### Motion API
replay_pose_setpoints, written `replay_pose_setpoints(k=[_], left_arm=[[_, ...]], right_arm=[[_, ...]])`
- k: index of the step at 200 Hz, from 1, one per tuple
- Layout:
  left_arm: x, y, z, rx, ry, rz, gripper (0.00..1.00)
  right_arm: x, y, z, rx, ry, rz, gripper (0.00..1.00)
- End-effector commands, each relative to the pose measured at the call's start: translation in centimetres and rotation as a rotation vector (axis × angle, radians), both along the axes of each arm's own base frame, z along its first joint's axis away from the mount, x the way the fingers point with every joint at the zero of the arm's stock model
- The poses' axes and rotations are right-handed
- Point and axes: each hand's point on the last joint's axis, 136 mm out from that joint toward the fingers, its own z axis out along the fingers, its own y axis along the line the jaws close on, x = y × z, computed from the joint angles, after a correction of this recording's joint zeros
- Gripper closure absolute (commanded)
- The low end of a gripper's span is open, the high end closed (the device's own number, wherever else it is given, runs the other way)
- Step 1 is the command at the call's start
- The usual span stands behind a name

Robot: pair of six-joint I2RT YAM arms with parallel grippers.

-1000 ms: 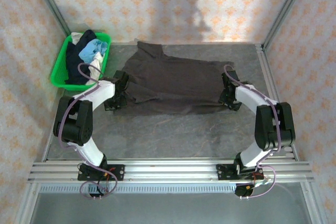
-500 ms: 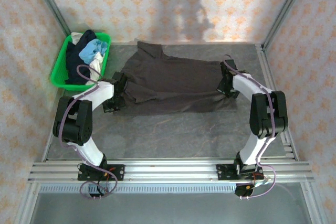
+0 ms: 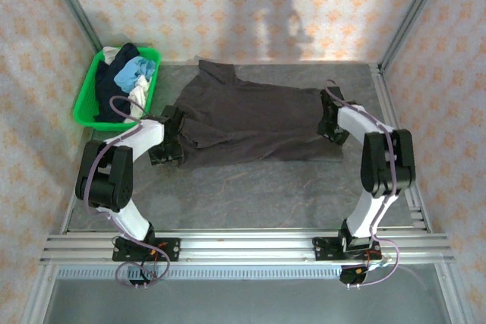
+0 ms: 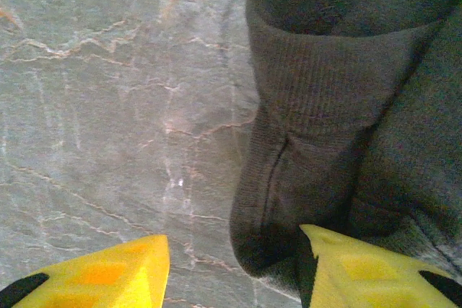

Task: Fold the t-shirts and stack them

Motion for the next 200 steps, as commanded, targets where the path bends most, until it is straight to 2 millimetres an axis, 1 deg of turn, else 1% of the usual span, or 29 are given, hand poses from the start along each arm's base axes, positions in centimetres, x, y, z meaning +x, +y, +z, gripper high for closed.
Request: replay_pose_setpoints(k=[1,10,21,35,48,61,84,98,105,116,119,134,147,156,177,191,200], left_arm=[[0.7,-0.6,0.2,-0.049,-0.041,0.017,0.49],[0.8,-0.8,0.1,-0.062,-0.043,0.015,0.48],[1.0,-0.9,-0.1,-0.067,-0.043,0.014,0.48],[1.1,-1.0,-0.5,-0.072,-0.033,0.012,0.49],[1.3,-1.2,-0.9,-0.082,-0.032,0.012,0.53],[1.6,-1.4,-1.1,-0.089,-0.032,0.009,0.62],[2.0,-1.4,-1.1,-0.091,-0.03,0.004,0.86],[2.2,-1.3,-1.0,-0.094,-0.032,0.006,0.96],[2.2,-1.2,-0.8,-0.096,-0.037,0.009,1.0],[2.2,-0.9,-0.4,-0.098,-0.047,0.014,1.0],[2.2,-0.8,-0.3,-0.099,-0.048,0.016,1.0],[2.0,-0.4,0.1,-0.098,-0.055,0.024,1.0],[1.8,0.2,0.4,-0.097,-0.06,0.033,1.0],[1.6,0.5,0.7,-0.095,-0.065,0.043,1.0],[1.2,1.1,1.1,-0.091,-0.078,0.06,1.0],[1.1,1.4,1.4,-0.09,-0.096,0.072,1.0],[1.2,1.5,1.6,-0.089,-0.104,0.078,1.0]], right_arm=[[-3.0,-0.9,1.6,-0.012,-0.031,-0.03,0.45],[-4.1,-0.9,1.3,-0.007,-0.03,-0.036,0.44],[-5.3,-0.6,0.5,0.016,-0.023,-0.036,0.42],[-5.8,-0.2,-0.5,0.047,-0.028,-0.039,0.41],[-5.9,0.0,-1.4,0.063,-0.018,-0.041,0.41],[-5.7,0.1,-2.2,0.064,0.0,-0.044,0.41],[-5.5,-0.4,-3.5,0.065,0.025,-0.066,0.44],[-5.9,-1.0,-4.2,0.064,0.042,-0.096,0.49],[-6.2,-1.3,-4.4,0.063,0.052,-0.111,0.54],[-6.7,-1.8,-4.5,0.056,0.062,-0.131,0.63],[-7.0,-1.9,-4.6,0.055,0.065,-0.137,0.67],[-7.6,-2.3,-4.4,0.05,0.067,-0.156,0.81],[-8.1,-2.3,-3.8,0.051,0.061,-0.159,0.88],[-8.4,-2.3,-3.3,0.055,0.057,-0.16,0.9],[-9.1,-2.2,-2.2,0.063,0.054,-0.156,0.92],[-9.5,-2.2,-1.8,0.061,0.062,-0.148,0.92],[-9.9,-2.4,-1.8,0.047,0.079,-0.147,0.89]])
